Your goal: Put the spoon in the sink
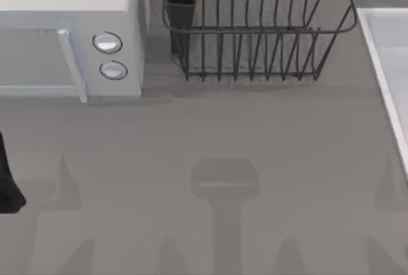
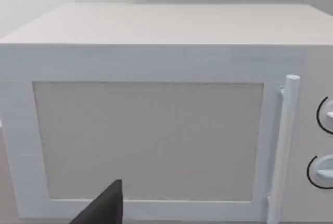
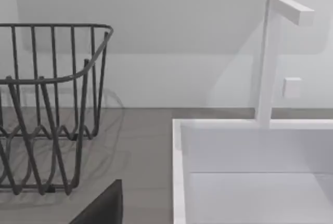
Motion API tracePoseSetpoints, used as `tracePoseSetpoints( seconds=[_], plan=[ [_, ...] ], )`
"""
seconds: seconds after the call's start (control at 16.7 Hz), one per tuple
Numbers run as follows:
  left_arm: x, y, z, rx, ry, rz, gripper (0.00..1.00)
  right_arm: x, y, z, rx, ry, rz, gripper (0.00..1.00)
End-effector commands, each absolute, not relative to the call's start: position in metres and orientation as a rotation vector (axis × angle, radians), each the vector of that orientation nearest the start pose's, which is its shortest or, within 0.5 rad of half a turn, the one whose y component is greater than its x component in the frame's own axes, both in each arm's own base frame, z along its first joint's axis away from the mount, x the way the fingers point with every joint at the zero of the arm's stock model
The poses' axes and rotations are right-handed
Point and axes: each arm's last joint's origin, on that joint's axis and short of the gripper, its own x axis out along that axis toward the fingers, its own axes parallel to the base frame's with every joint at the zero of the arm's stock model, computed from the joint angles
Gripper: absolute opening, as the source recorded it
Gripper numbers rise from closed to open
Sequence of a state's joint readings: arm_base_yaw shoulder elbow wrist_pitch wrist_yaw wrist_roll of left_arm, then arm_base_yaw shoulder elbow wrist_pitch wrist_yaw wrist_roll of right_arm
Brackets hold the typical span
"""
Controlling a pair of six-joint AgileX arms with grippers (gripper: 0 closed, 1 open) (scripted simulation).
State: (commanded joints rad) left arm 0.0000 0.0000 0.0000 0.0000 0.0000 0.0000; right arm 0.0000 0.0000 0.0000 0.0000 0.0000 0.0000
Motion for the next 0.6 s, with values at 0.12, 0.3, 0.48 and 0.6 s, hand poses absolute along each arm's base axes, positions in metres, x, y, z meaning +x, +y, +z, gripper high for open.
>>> tracePoseSetpoints(
  seconds=[0.12,0.3,0.48,0.6],
  plan=[
    [0.106,-0.001,0.16,0.0,0.0,0.0,1.0,0.106,-0.001,0.16,0.0,0.0,0.0,1.0],
    [0.106,-0.001,0.16,0.0,0.0,0.0,1.0,0.107,-0.001,0.161,-0.057,0.082,0.014,1.0],
    [0.106,-0.001,0.16,0.0,0.0,0.0,1.0,0.111,-0.003,0.172,-0.204,0.231,0.016,1.0],
    [0.106,-0.001,0.16,0.0,0.0,0.0,1.0,0.116,-0.005,0.183,-0.347,0.339,0.028,1.0]
  ],
)
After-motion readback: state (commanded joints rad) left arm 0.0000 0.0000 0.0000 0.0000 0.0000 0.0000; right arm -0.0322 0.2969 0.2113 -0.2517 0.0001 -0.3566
